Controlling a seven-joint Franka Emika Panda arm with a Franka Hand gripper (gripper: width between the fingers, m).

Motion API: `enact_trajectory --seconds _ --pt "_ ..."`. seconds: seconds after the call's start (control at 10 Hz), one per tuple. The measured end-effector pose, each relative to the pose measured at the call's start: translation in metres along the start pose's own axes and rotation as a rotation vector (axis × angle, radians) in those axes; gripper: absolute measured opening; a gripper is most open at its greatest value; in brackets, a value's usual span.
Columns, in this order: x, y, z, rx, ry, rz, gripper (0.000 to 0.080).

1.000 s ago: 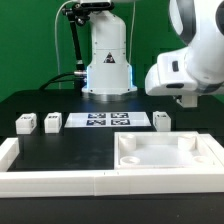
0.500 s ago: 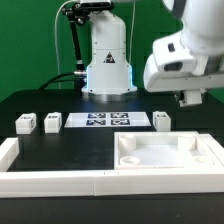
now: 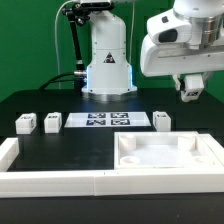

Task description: Assemble square table

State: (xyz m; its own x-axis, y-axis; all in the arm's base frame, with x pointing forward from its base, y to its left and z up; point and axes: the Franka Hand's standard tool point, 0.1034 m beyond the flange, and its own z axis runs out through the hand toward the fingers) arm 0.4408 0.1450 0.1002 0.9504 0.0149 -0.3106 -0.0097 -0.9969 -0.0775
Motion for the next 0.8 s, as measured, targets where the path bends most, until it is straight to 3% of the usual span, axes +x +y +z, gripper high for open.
enact_trajectory --seconds 0.2,0.5,0.8 --pt "0.005 -0.001 -0.001 0.007 0.172 -0.009 0.0285" --pt "0.028 0.001 -0.013 0.028 0.391 -0.026 0.0285" --pt "0.033 -0.007 -0.022 0.054 0.589 -0.022 0.0285"
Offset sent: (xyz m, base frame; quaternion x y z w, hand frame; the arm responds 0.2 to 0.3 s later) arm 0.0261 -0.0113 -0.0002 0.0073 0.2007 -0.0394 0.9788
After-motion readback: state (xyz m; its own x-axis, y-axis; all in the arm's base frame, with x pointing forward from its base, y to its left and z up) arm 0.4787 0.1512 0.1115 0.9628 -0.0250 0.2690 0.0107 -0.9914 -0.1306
